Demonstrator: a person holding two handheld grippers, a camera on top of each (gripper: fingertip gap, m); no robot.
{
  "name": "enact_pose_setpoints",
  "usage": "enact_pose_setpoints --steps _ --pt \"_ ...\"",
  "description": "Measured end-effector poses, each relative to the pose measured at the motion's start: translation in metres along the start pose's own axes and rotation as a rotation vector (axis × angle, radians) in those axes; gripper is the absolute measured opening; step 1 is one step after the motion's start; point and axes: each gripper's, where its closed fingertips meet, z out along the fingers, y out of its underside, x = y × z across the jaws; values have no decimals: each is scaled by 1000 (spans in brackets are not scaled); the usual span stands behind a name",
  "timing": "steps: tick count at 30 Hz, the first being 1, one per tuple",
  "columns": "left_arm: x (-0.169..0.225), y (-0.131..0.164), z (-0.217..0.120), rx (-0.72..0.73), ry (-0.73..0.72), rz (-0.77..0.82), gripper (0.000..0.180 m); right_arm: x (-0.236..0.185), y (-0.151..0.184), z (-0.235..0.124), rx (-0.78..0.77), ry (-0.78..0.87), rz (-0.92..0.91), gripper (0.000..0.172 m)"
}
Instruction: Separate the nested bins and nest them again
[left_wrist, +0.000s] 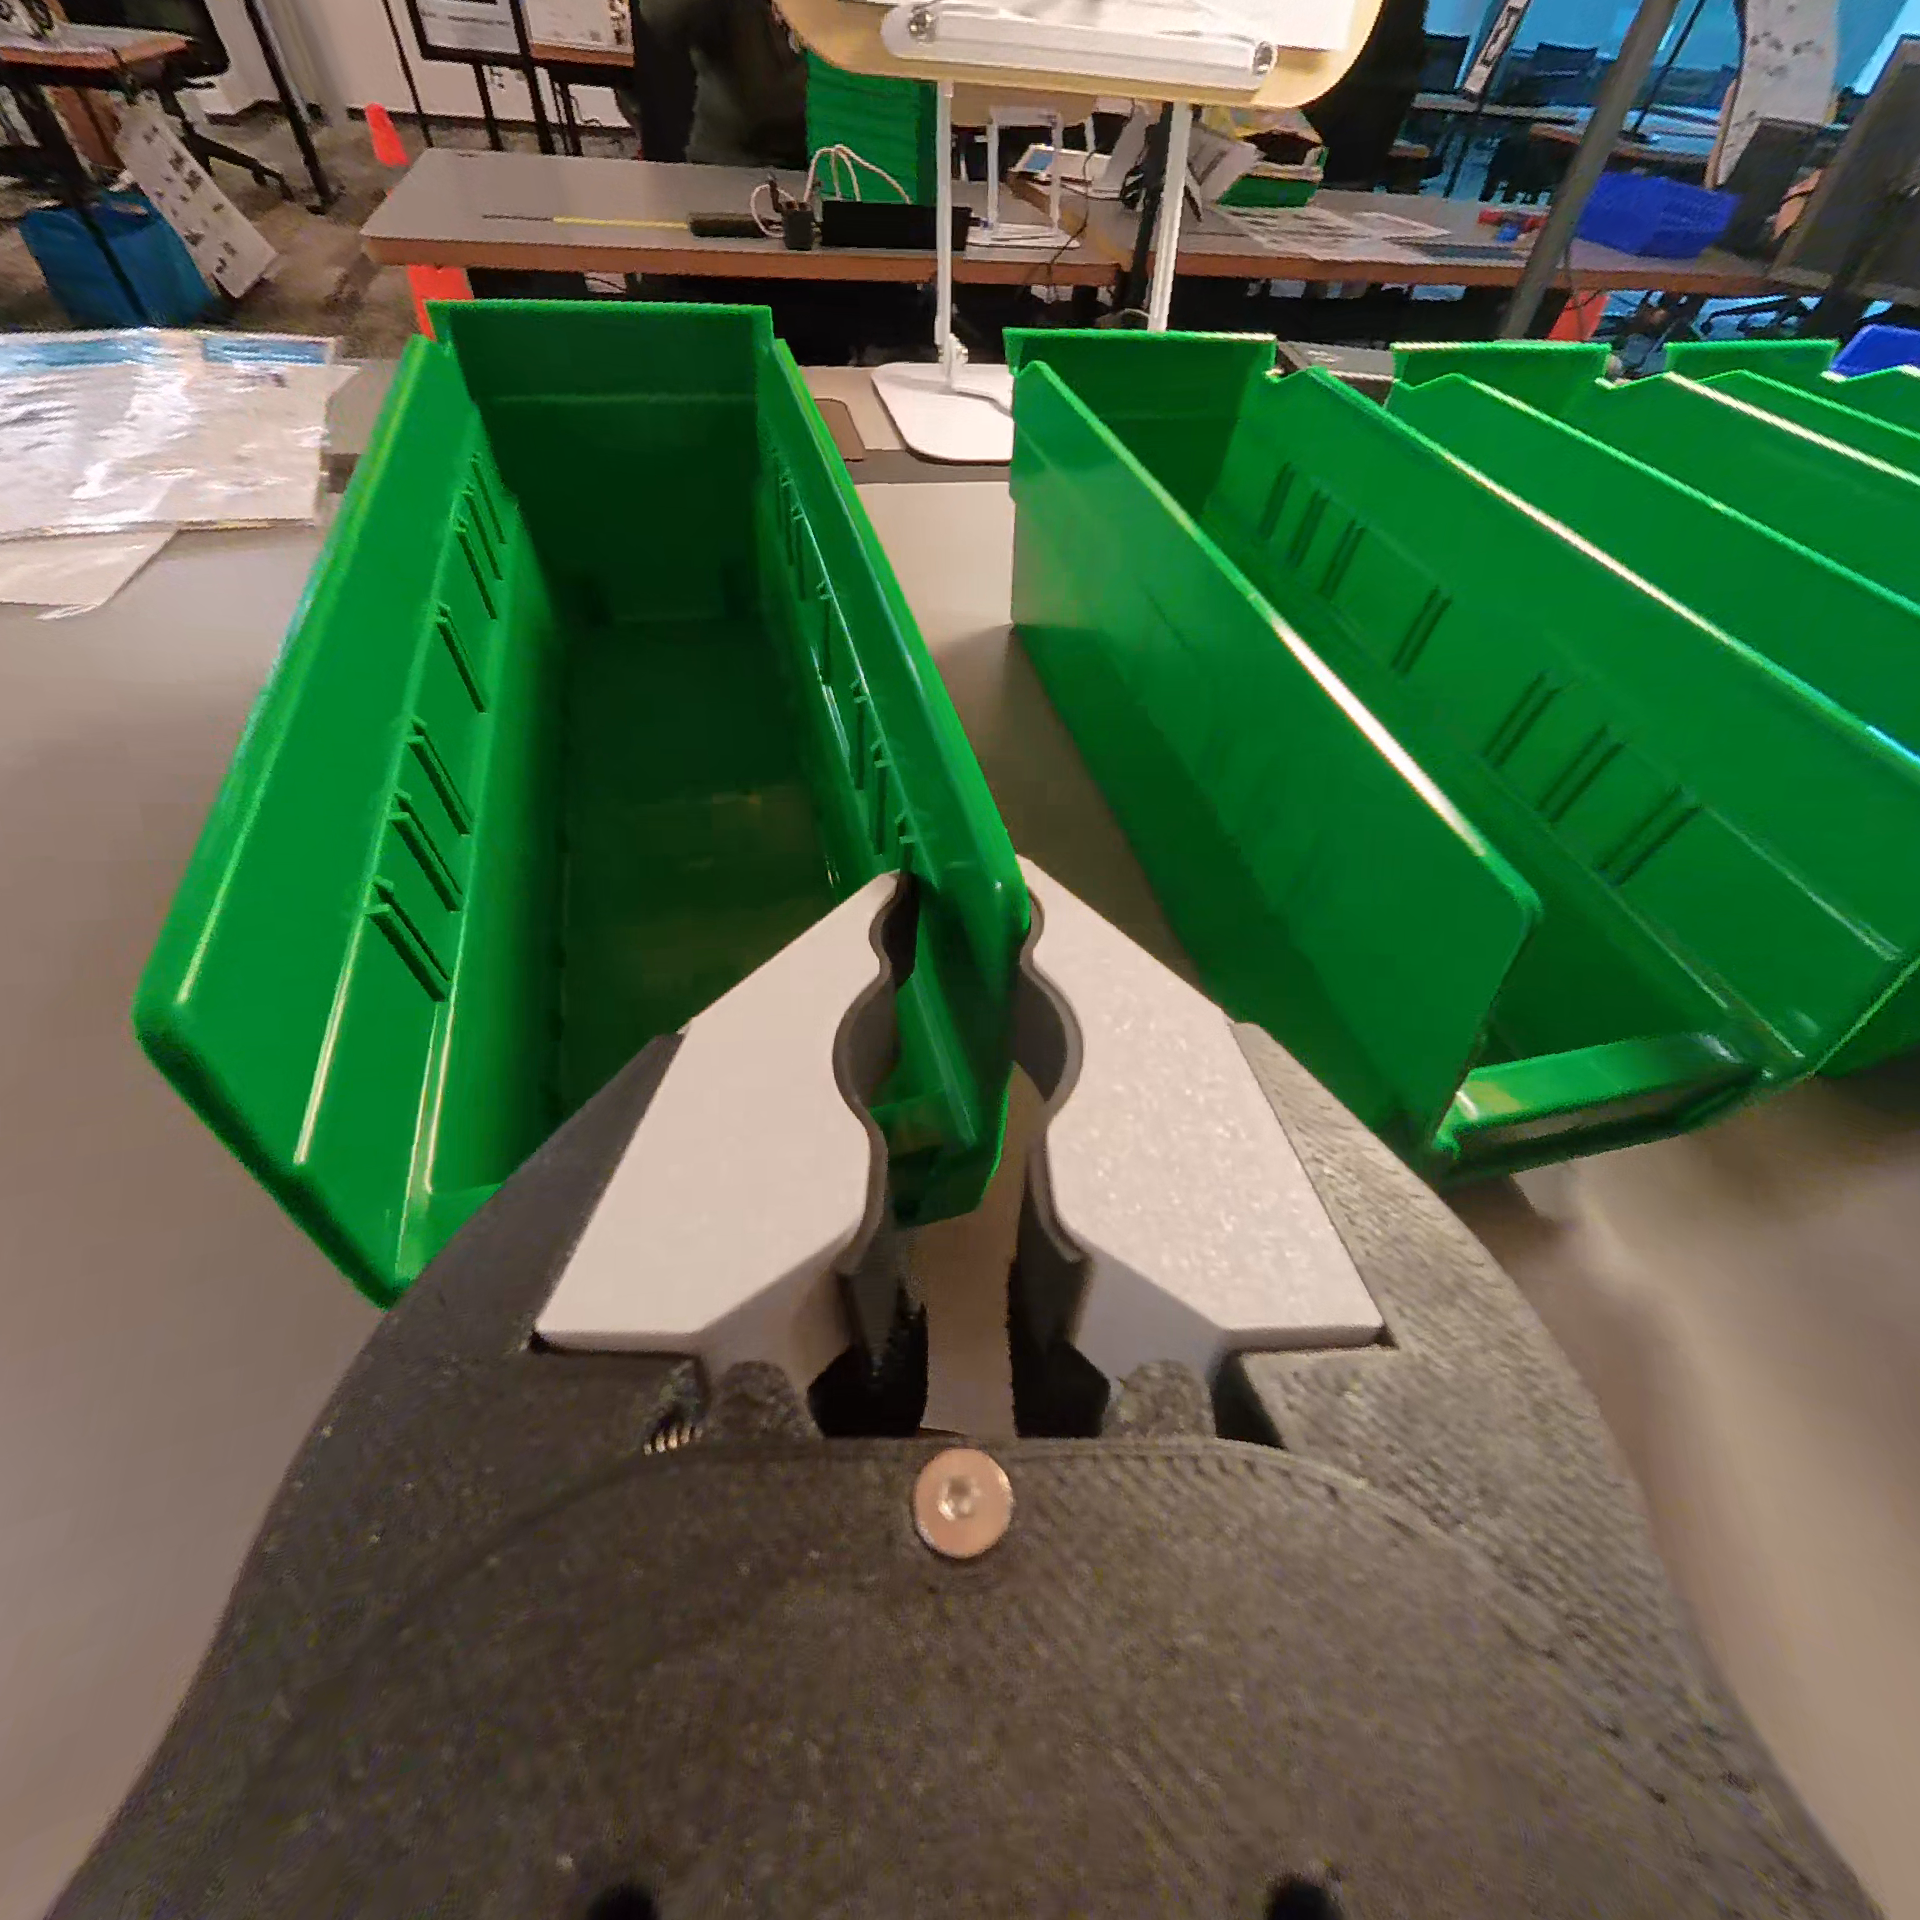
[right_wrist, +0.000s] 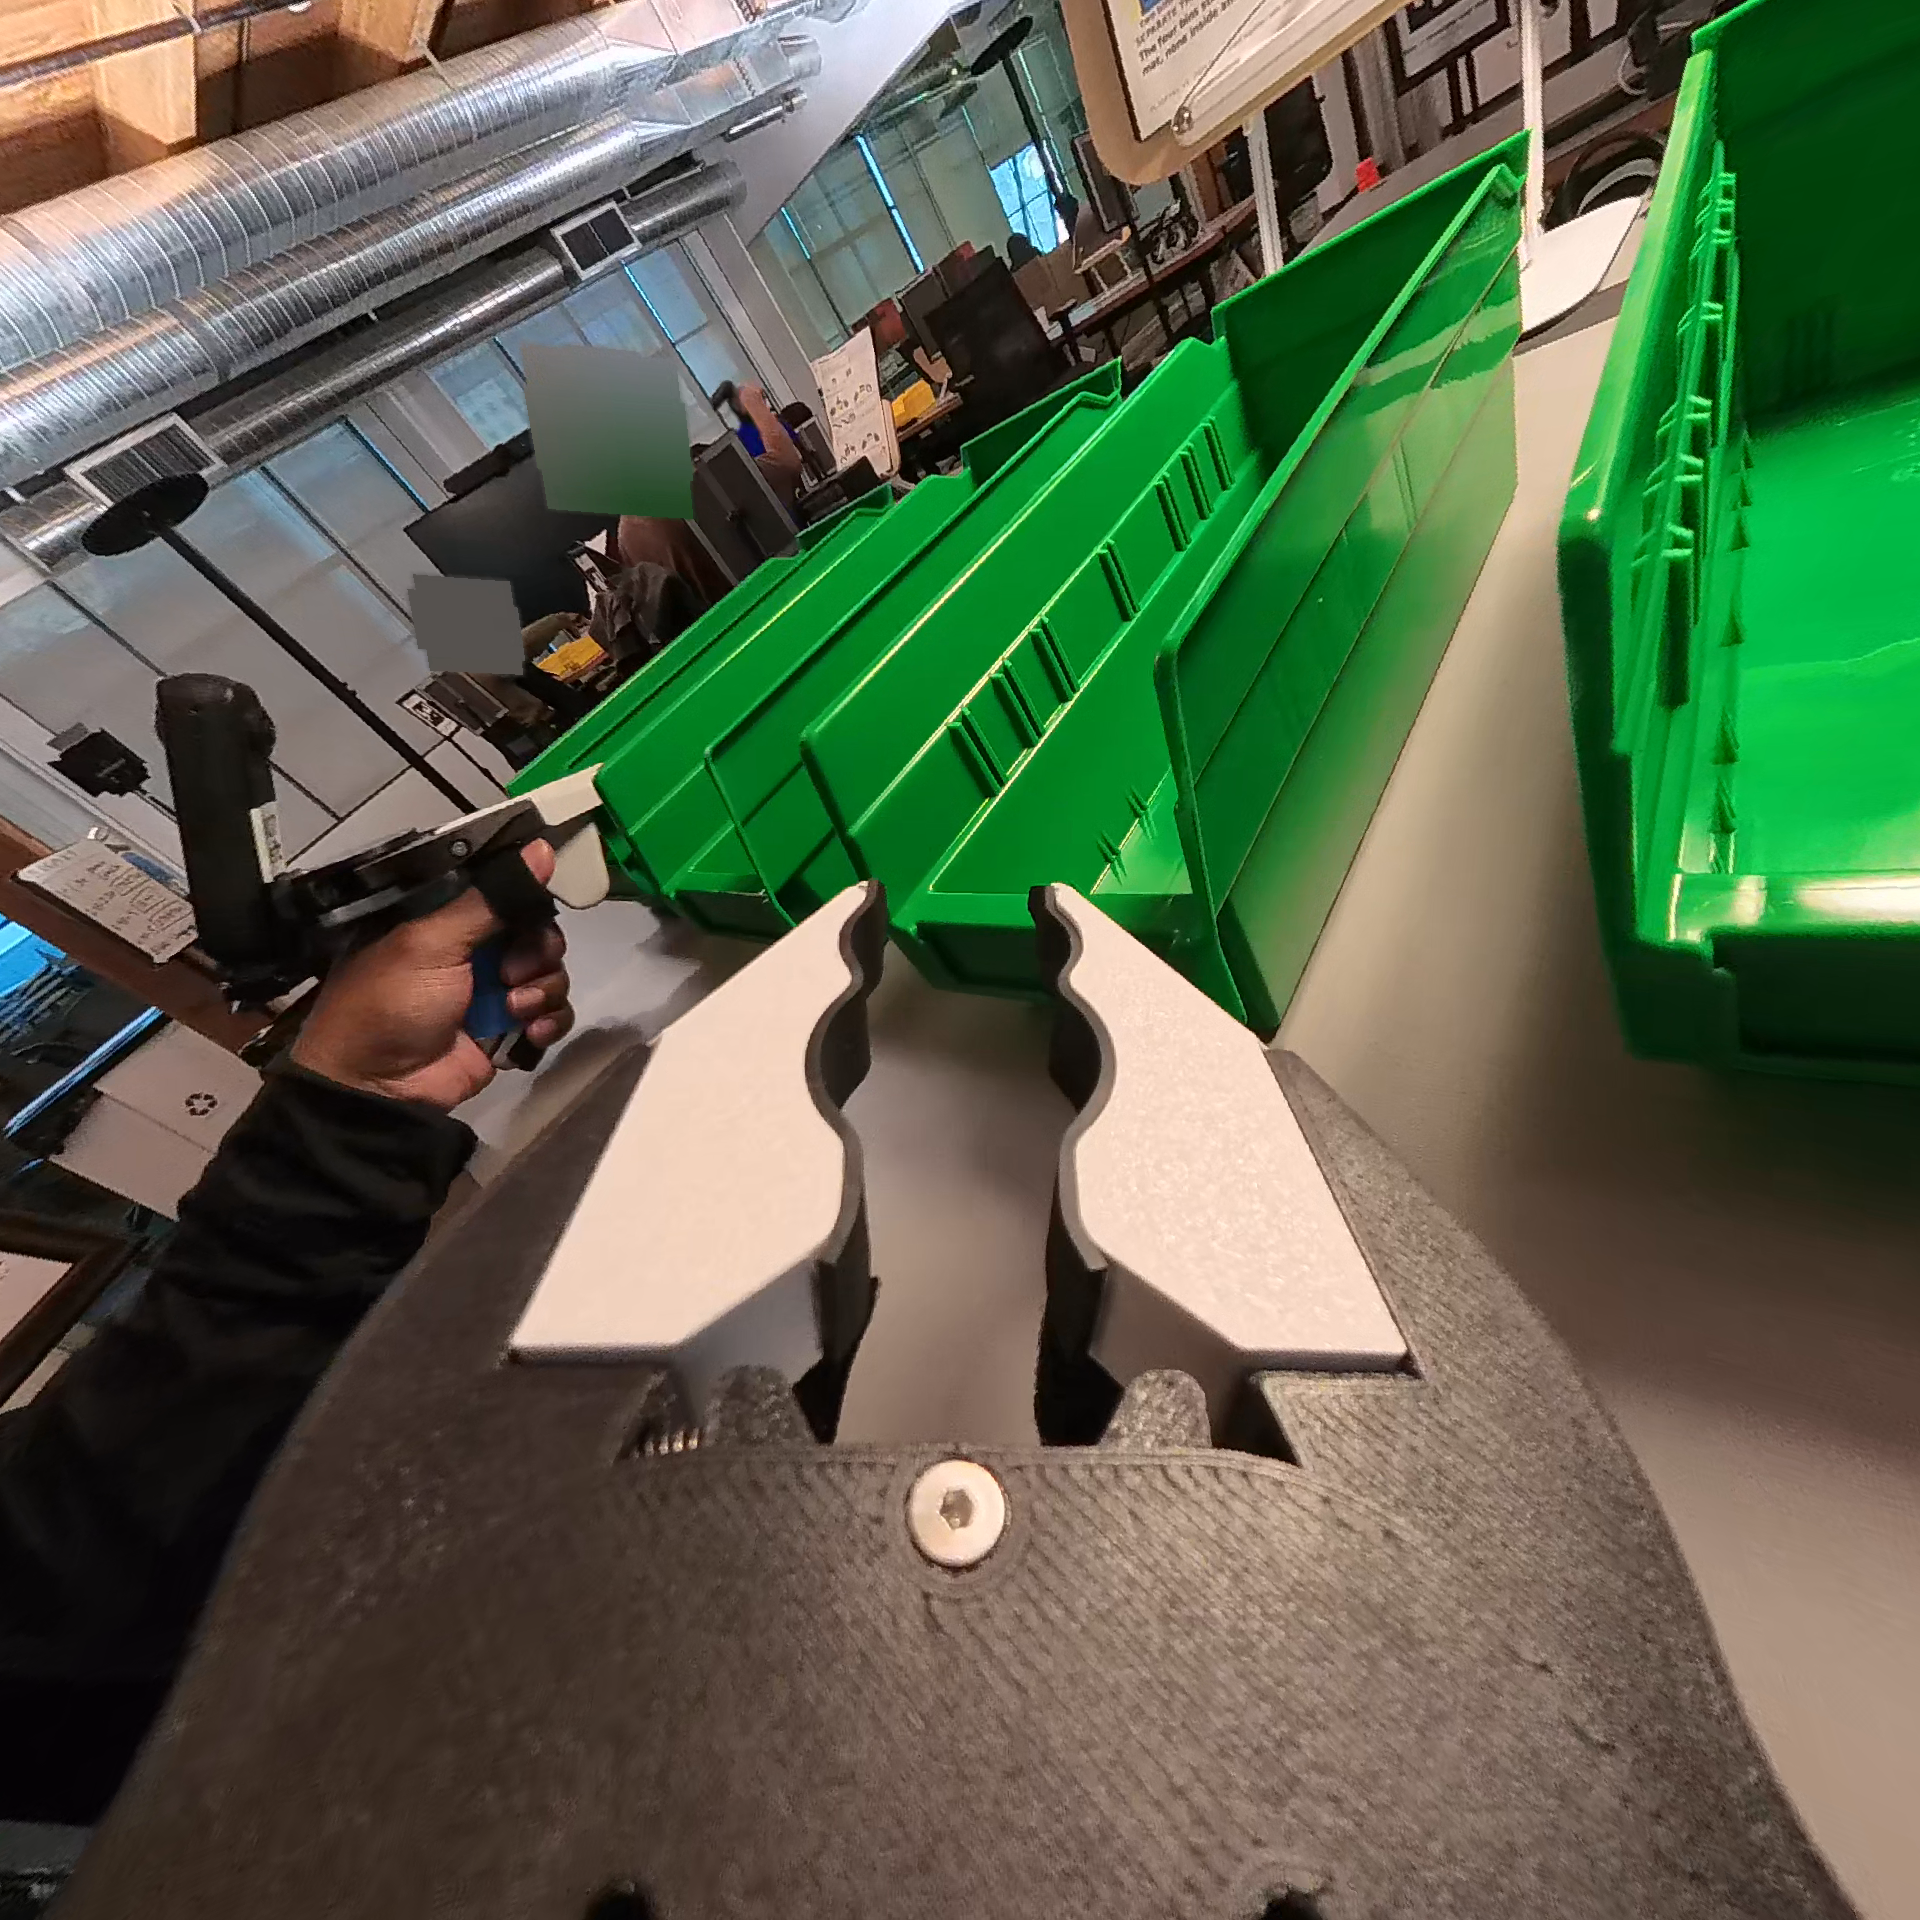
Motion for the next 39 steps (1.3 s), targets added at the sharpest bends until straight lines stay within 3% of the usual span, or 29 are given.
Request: enact_pose_setpoints --steps 4,10,19,24,26,31,35,39 --pt "11 -1 -6 14 59 -5 17 0 0 0 -3 -5 5 28" --pt "27 -21 -42 172 132 -1 50 -2 0 -1 5 -13 -6 29" --pt "40 -8 -72 235 233 -31 58 -11 -12 -11 49 -41 -46 44" --pt "37 -6 -70 219 224 -49 56 -11 -54 -37 83 16 -154 56" --pt "35 -6 -66 208 202 -53 56 -1 -79 -47 73 92 -216 69" --pt "29 -14 -55 152 153 -87 57 56 -132 -49 -133 392 -371 118" --pt "32 -28 -47 174 143 -99 61 98 -141 -30 -417 513 -386 157" --pt "45 -18 -35 148 191 -114 73 127 -131 -6 -606 492 -282 158"
